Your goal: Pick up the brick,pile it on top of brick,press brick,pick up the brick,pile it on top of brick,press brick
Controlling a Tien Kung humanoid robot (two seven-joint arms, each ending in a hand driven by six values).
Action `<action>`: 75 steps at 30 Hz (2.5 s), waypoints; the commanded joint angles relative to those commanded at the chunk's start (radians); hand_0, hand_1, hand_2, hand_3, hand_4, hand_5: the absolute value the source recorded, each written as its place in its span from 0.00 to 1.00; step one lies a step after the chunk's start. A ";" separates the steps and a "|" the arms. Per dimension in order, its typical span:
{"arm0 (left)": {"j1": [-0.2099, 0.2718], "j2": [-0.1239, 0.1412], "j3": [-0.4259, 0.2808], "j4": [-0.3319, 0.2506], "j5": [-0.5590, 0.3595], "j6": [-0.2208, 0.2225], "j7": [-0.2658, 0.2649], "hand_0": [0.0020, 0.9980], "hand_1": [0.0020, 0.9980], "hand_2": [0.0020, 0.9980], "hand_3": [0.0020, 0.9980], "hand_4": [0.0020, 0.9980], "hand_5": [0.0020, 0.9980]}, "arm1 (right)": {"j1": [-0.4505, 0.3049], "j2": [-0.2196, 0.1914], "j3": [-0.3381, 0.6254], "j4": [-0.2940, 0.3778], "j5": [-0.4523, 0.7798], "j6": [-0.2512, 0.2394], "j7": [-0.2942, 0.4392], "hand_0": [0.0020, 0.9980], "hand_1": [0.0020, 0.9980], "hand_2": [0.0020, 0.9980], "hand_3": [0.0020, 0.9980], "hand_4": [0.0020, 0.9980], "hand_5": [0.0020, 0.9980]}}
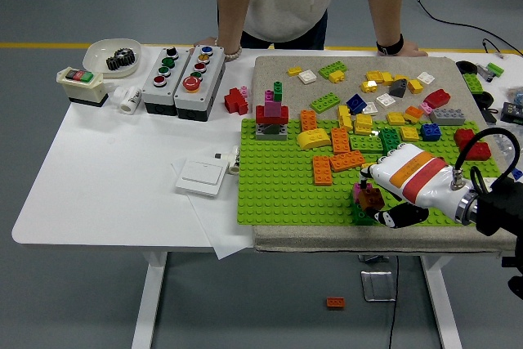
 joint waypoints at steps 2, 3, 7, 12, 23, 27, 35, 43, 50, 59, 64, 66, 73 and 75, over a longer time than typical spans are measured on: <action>0.001 0.000 -0.001 0.000 0.002 0.000 0.001 0.84 0.80 0.81 0.62 0.72 0.69 | -0.002 0.005 -0.005 -0.002 0.000 -0.002 -0.001 0.22 0.15 0.19 0.45 0.73 0.35; 0.002 0.000 -0.002 0.000 0.003 0.000 0.001 0.84 0.80 0.81 0.62 0.72 0.69 | -0.003 0.008 -0.009 -0.005 0.000 -0.003 -0.002 0.22 0.15 0.19 0.45 0.73 0.35; 0.002 0.000 -0.004 -0.001 0.009 -0.002 0.003 0.84 0.81 0.81 0.62 0.72 0.69 | -0.003 0.020 -0.018 -0.015 0.000 -0.006 -0.002 0.22 0.15 0.19 0.45 0.75 0.37; 0.003 0.000 -0.008 -0.001 0.014 -0.003 0.005 0.84 0.81 0.81 0.62 0.72 0.69 | 0.000 0.028 -0.027 -0.020 0.000 -0.010 -0.001 0.22 0.15 0.19 0.45 0.75 0.37; 0.000 0.001 -0.004 -0.001 0.008 -0.004 0.004 0.84 0.81 0.81 0.62 0.72 0.69 | 0.013 0.046 -0.045 -0.065 0.000 -0.023 0.007 0.22 0.15 0.19 0.46 0.75 0.38; -0.001 0.001 -0.001 -0.001 0.003 -0.003 0.003 0.84 0.81 0.81 0.62 0.72 0.68 | 0.014 0.052 -0.045 -0.082 0.000 -0.031 0.011 0.22 0.15 0.19 0.46 0.75 0.38; -0.006 0.001 0.002 -0.002 -0.001 -0.002 0.001 0.84 0.81 0.81 0.62 0.72 0.68 | 0.017 0.054 -0.036 -0.104 0.000 -0.041 0.014 0.22 0.15 0.19 0.45 0.75 0.38; -0.006 0.001 0.003 -0.002 -0.004 -0.001 0.000 0.84 0.81 0.81 0.62 0.72 0.68 | 0.021 0.056 -0.038 -0.123 0.000 -0.044 0.018 0.22 0.15 0.19 0.46 0.75 0.38; -0.006 0.001 0.003 -0.002 -0.004 -0.001 0.000 0.84 0.81 0.81 0.62 0.72 0.68 | 0.023 0.057 -0.042 -0.133 0.000 -0.047 0.022 0.22 0.15 0.19 0.46 0.75 0.38; -0.008 0.002 0.003 -0.003 -0.005 -0.001 0.001 0.84 0.81 0.81 0.62 0.72 0.68 | 0.025 0.058 -0.045 -0.139 0.000 -0.049 0.026 0.22 0.15 0.19 0.46 0.74 0.37; -0.008 0.002 0.004 -0.003 -0.006 -0.001 0.000 0.84 0.81 0.81 0.62 0.72 0.68 | 0.027 0.057 -0.046 -0.134 0.000 -0.047 0.028 0.22 0.15 0.20 0.46 0.74 0.37; -0.008 0.002 0.005 -0.003 -0.007 -0.001 0.000 0.84 0.81 0.81 0.62 0.72 0.68 | 0.025 0.058 -0.045 -0.132 0.000 -0.046 0.030 0.22 0.15 0.20 0.46 0.74 0.37; -0.007 0.002 0.004 -0.003 -0.007 -0.002 0.001 0.84 0.81 0.81 0.62 0.72 0.68 | 0.019 0.062 -0.046 -0.132 0.000 -0.049 0.037 0.22 0.16 0.20 0.46 0.74 0.37; -0.007 0.002 0.004 -0.003 -0.007 -0.002 0.001 0.84 0.81 0.81 0.62 0.72 0.68 | 0.017 0.063 -0.048 -0.133 0.000 -0.051 0.039 0.22 0.16 0.20 0.46 0.74 0.37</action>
